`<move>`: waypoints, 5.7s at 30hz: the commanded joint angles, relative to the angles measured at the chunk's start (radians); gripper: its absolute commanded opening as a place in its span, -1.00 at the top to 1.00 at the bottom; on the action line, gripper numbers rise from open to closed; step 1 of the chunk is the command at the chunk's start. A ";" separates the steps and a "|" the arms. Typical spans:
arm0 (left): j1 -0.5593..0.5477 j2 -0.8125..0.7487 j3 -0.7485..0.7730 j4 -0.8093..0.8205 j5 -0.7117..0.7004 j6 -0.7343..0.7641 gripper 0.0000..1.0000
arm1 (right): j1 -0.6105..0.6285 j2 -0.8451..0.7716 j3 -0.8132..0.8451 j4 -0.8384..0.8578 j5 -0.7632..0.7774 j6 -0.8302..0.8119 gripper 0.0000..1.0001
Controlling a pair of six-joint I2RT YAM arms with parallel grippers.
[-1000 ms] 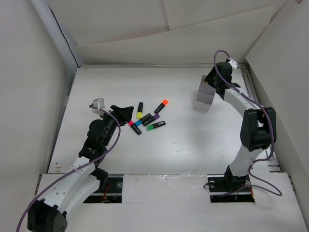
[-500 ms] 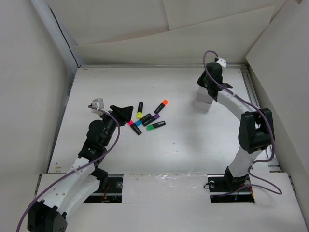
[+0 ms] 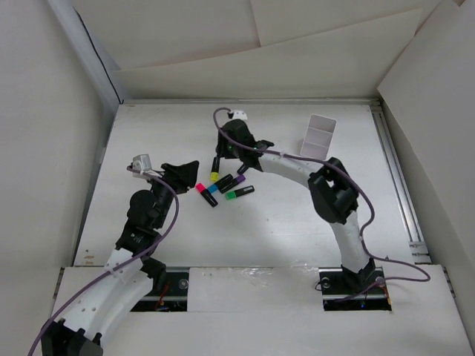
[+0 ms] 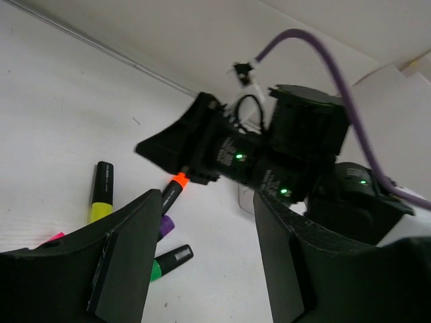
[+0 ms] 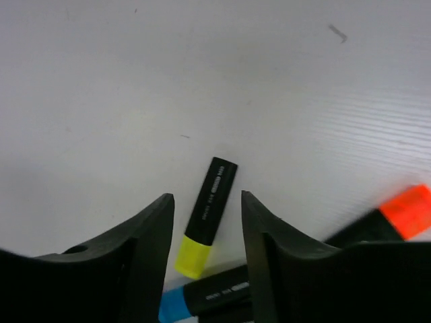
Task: Sort the stationery into containers
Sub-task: Pick up the pen from the center of the board, then place the stationery in the storage box.
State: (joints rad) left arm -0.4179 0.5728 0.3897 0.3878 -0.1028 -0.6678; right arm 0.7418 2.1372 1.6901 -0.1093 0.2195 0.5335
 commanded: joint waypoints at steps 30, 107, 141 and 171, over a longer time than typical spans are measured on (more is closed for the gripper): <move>-0.002 -0.185 -0.043 -0.007 -0.094 -0.023 -0.05 | 0.120 0.342 0.402 -0.285 0.258 0.043 0.00; -0.160 0.660 0.253 0.339 0.448 0.056 -0.51 | -0.091 -0.708 -0.550 0.151 -0.097 0.129 0.78; -0.160 0.728 0.264 0.424 0.500 0.045 0.87 | -0.005 -0.688 -0.580 0.197 -0.134 0.166 0.75; -0.160 0.693 0.235 0.382 0.677 0.192 0.96 | -0.151 -0.741 -0.598 0.197 -0.482 0.099 -0.07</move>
State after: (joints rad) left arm -0.5751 1.2808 0.6197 0.7353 0.5400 -0.5125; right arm 0.6014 1.4029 1.0653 0.0452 -0.2138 0.6472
